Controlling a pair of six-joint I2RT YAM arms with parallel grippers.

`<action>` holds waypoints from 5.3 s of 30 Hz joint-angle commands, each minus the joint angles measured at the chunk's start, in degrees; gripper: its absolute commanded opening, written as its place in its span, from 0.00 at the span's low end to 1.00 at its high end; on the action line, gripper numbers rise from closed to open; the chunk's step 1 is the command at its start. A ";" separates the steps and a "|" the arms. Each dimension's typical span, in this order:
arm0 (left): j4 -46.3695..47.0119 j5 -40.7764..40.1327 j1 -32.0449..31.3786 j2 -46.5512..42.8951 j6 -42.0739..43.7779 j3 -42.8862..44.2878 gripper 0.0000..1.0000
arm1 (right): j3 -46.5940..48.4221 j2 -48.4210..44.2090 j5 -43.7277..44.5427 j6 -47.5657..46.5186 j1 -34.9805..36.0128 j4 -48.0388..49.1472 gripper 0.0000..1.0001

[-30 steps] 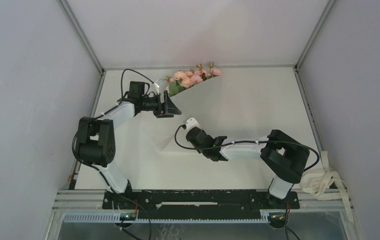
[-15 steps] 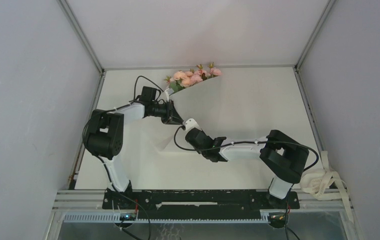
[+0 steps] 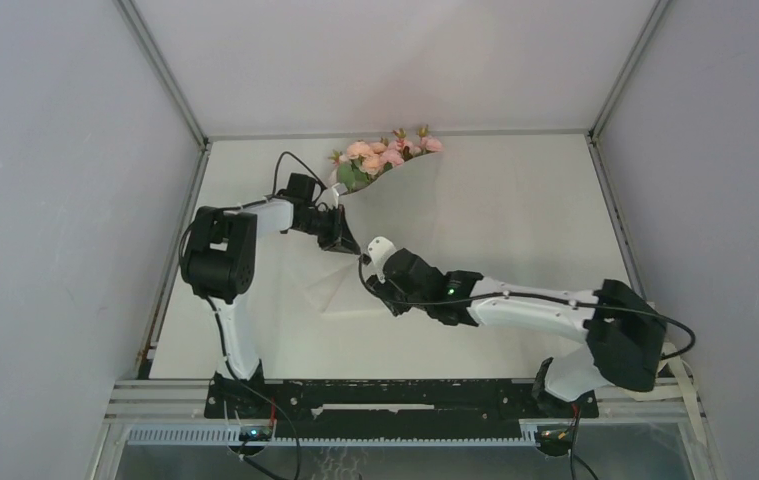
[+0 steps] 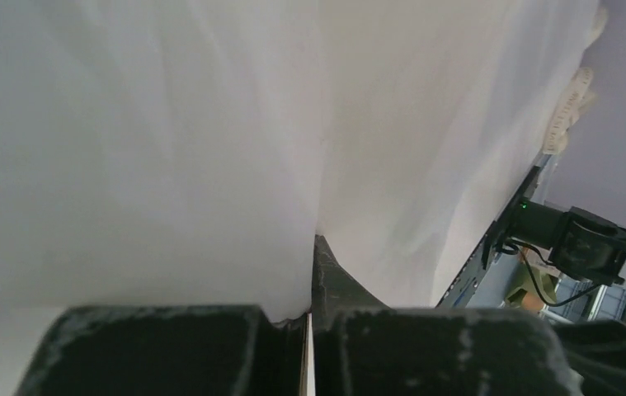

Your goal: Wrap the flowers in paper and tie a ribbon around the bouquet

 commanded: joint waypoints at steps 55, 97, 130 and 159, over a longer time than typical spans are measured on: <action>-1.31 -4.76 0.05 -0.71 6.69 1.41 0.00 | 7.15 29.97 -35.78 25.95 -7.15 25.22 0.11; -8.39 -19.75 17.32 -15.41 0.15 -5.25 0.88 | 12.60 31.51 -32.64 35.28 -21.58 18.93 0.07; -9.44 1.05 14.49 -16.78 -5.41 -16.45 0.94 | 12.62 30.13 -32.89 34.76 -20.83 18.76 0.08; -8.90 0.65 13.50 -24.54 -10.51 -27.96 0.61 | 12.63 28.81 -31.02 34.36 -20.64 16.17 0.08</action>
